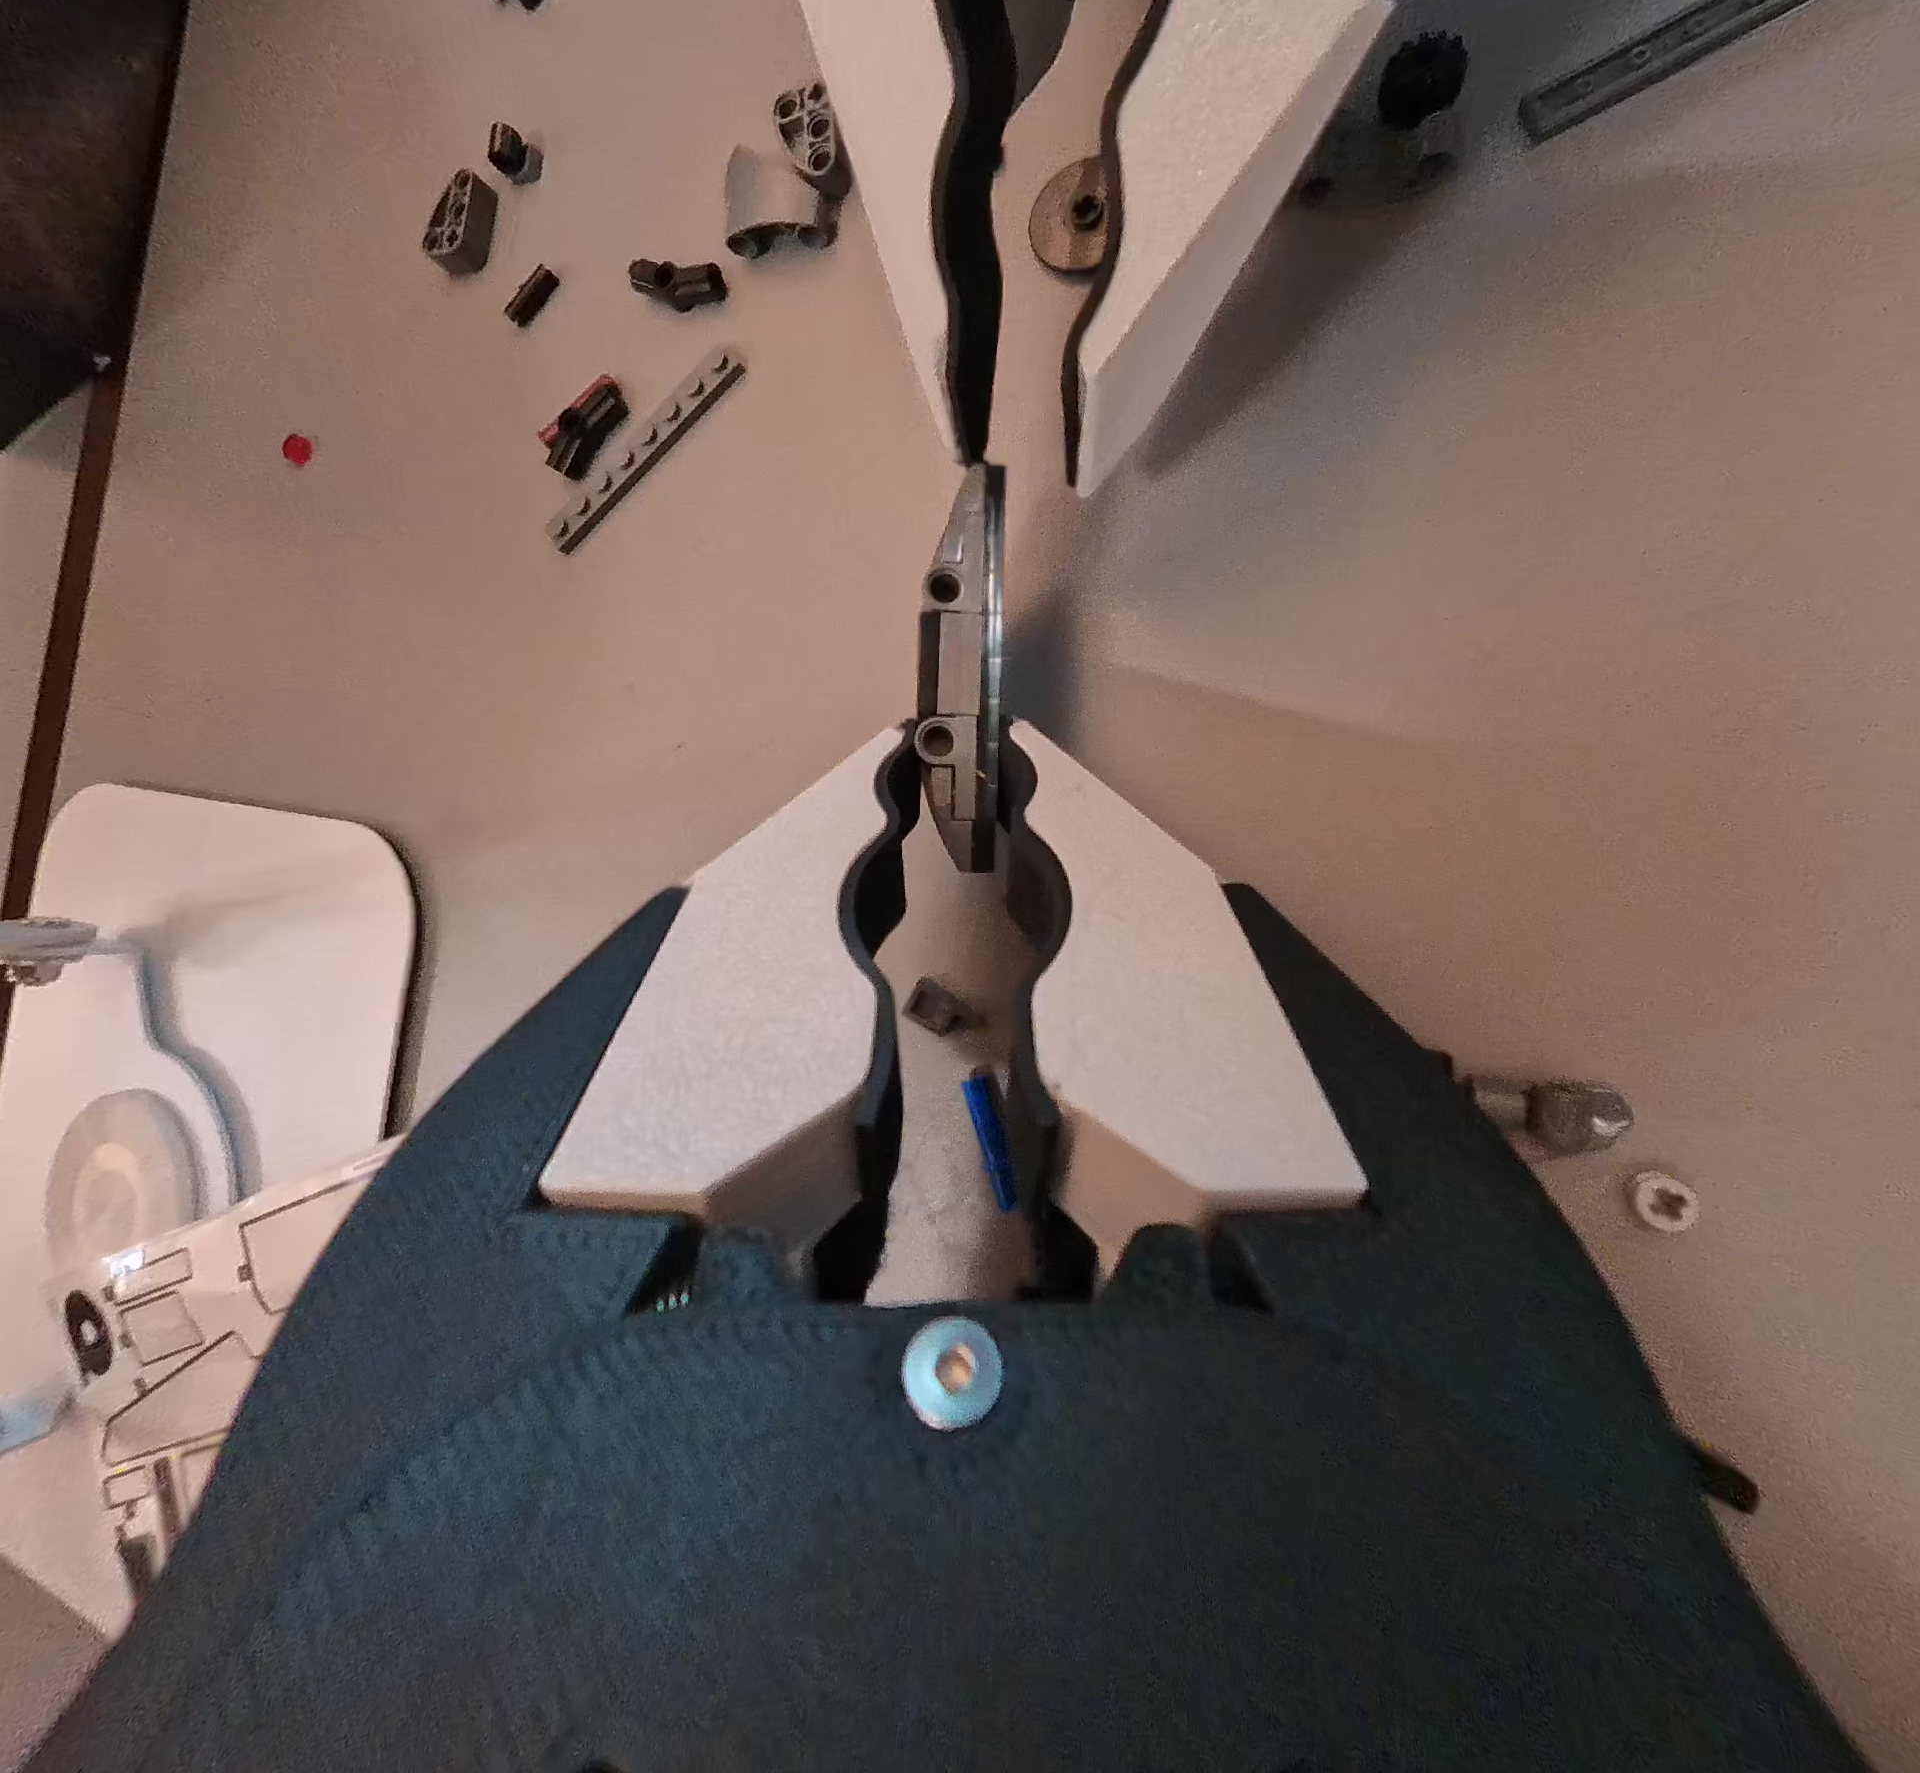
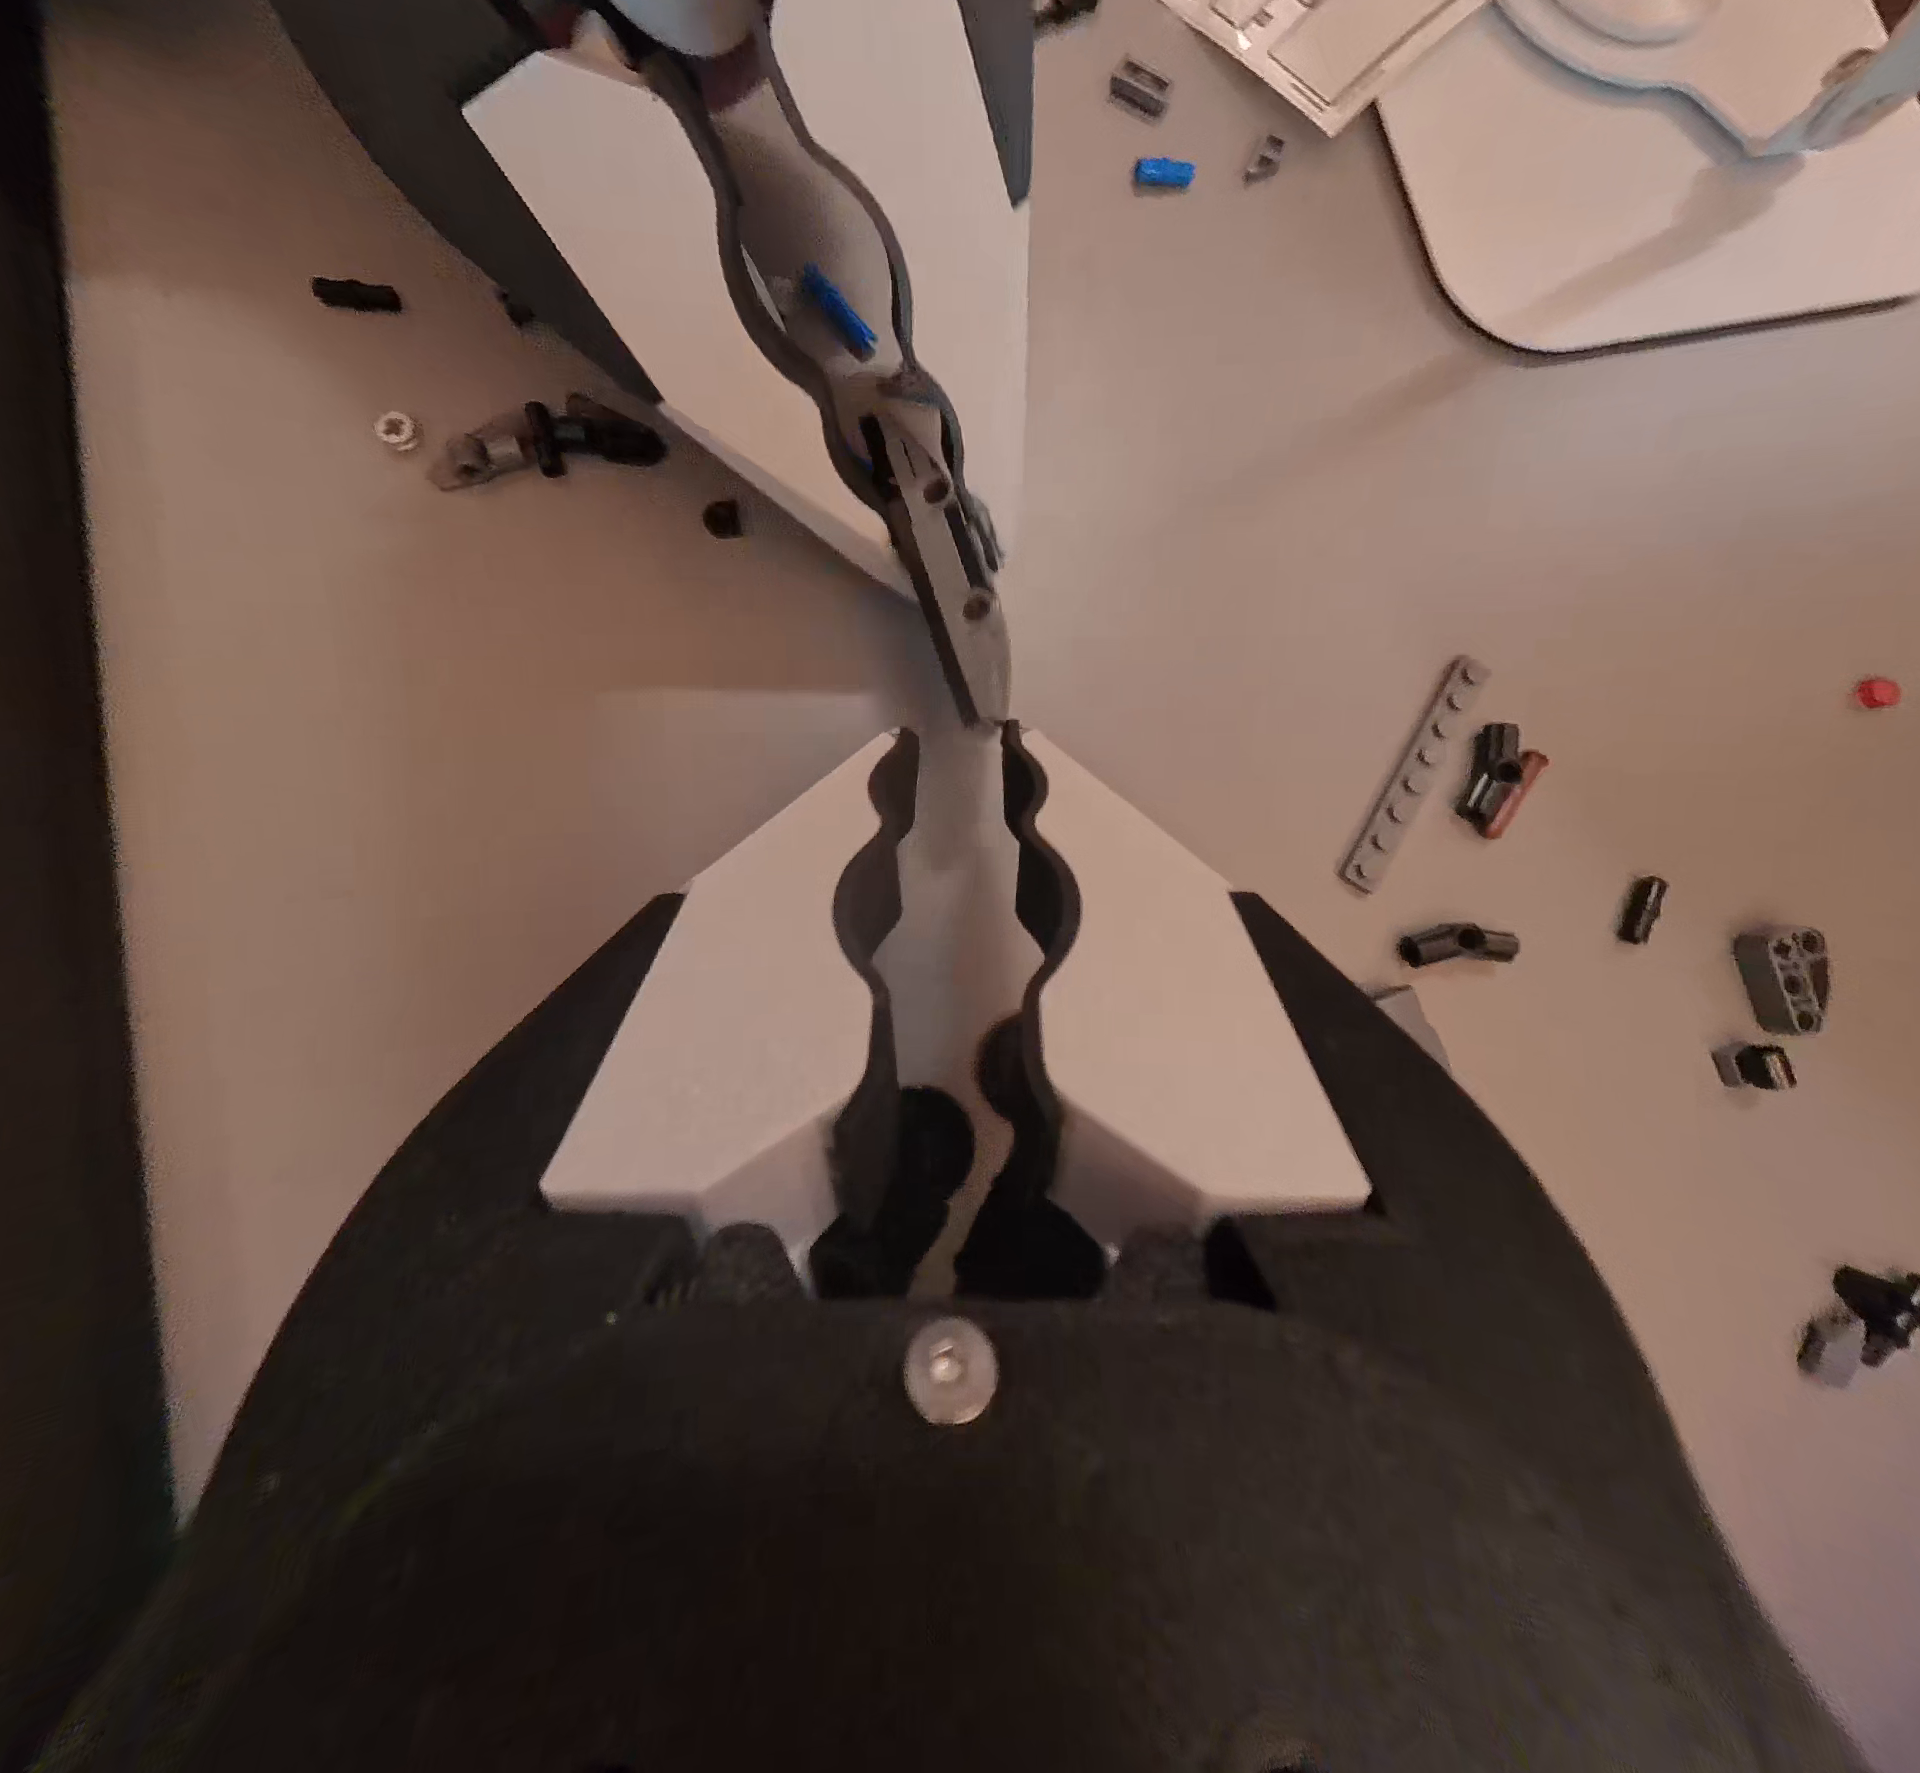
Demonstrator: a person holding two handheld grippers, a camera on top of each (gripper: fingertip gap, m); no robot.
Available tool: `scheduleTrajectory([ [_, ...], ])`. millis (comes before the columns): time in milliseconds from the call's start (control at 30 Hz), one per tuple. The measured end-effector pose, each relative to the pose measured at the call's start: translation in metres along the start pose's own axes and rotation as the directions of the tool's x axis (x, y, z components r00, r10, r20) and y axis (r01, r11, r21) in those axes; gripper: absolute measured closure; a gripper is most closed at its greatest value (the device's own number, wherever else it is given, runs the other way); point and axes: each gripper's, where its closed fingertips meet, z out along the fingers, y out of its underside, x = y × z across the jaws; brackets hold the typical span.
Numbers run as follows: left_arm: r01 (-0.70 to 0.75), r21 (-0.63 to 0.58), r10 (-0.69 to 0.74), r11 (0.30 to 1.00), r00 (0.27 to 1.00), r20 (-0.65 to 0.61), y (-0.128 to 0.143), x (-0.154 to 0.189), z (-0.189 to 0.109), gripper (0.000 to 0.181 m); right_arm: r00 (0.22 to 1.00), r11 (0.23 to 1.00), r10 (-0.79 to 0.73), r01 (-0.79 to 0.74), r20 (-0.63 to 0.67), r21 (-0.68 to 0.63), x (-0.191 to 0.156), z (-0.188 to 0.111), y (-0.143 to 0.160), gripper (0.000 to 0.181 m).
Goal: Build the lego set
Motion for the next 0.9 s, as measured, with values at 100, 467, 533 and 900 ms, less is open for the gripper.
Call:
scheduleTrajectory([
  [100,-0.004,-0.015,0.004,1.0,1.0,0.0,0.003,0.001,0.004,0.171,1.0,1.0,0.015,-0.016,-0.017,-0.011,0.005,0.0,0.003,0.167],
  [467,-0.099,-0.023,0.099,0.995,0.995,0.008,-0.006,0.011,0.006,0.164,0.999,0.999,0.043,-0.043,-0.031,-0.004,0.011,-0.002,0.004,0.167],
  [533,-0.098,-0.023,0.099,0.995,0.995,0.011,-0.006,0.011,0.006,0.162,0.999,0.999,0.043,-0.043,-0.031,-0.001,0.011,-0.003,0.004,0.167],
  [900,-0.089,-0.007,0.089,0.996,0.996,-0.03,-0.008,0.018,0.003,0.155,0.997,0.997,0.075,-0.075,0.029,-0.02,0.004,-0.002,0.009,0.167],
])
